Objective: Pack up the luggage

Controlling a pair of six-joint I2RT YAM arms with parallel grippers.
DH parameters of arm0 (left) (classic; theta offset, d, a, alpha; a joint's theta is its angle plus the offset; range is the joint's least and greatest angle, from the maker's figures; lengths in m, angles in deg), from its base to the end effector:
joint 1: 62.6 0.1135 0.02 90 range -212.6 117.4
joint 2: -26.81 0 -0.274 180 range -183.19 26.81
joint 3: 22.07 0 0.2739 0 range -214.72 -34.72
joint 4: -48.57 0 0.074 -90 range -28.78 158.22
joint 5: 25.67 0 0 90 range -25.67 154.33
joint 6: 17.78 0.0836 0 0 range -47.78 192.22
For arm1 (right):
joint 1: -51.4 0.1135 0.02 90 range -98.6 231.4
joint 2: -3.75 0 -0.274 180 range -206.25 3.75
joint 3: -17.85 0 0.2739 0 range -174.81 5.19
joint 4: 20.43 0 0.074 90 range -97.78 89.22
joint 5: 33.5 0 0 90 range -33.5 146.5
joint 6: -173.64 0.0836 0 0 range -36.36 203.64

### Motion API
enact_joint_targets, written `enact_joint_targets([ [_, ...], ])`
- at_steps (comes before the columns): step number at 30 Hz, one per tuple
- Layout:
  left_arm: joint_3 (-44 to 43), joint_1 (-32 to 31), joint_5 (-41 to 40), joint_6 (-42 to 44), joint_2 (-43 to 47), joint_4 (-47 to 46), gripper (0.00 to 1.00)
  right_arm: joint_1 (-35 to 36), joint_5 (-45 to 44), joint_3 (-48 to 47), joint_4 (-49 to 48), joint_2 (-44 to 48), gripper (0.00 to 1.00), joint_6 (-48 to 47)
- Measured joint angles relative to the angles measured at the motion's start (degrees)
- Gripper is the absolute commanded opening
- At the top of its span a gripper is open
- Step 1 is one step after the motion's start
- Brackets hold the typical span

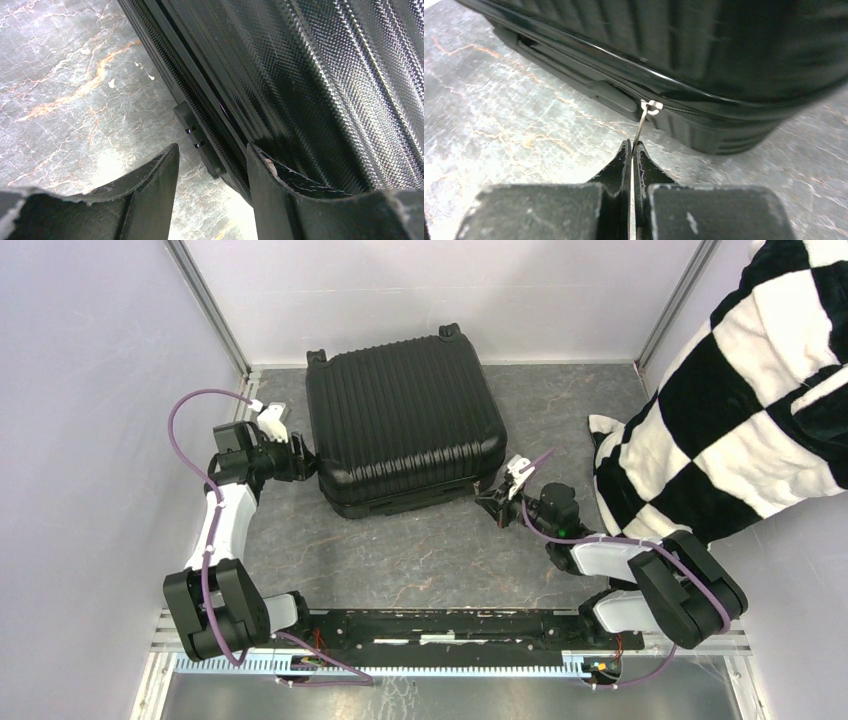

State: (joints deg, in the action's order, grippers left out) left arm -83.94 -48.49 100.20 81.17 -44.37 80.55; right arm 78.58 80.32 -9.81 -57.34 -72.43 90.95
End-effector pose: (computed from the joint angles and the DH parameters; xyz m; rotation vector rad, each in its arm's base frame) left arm 0.3110 0.0277 0.2350 0.2181 2.1643 -0.4878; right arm 0.2367 0.1595 0.1441 -0.6156 1.7198 0.7978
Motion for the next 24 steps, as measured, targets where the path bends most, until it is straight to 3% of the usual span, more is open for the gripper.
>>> enact_joint_targets([
  [17,3.6,-4.4,-1.8,-2.8,3.1,-2.3,0.58,23.6,-12.0,-11.2,4.1,-9.5,0.00,-1.8],
  [24,4.6,-6.3,-1.7,-3.5,4.5,-1.9,0.57,33.2,-13.7,-22.4,7.5,-18.6,0.00,-3.3],
])
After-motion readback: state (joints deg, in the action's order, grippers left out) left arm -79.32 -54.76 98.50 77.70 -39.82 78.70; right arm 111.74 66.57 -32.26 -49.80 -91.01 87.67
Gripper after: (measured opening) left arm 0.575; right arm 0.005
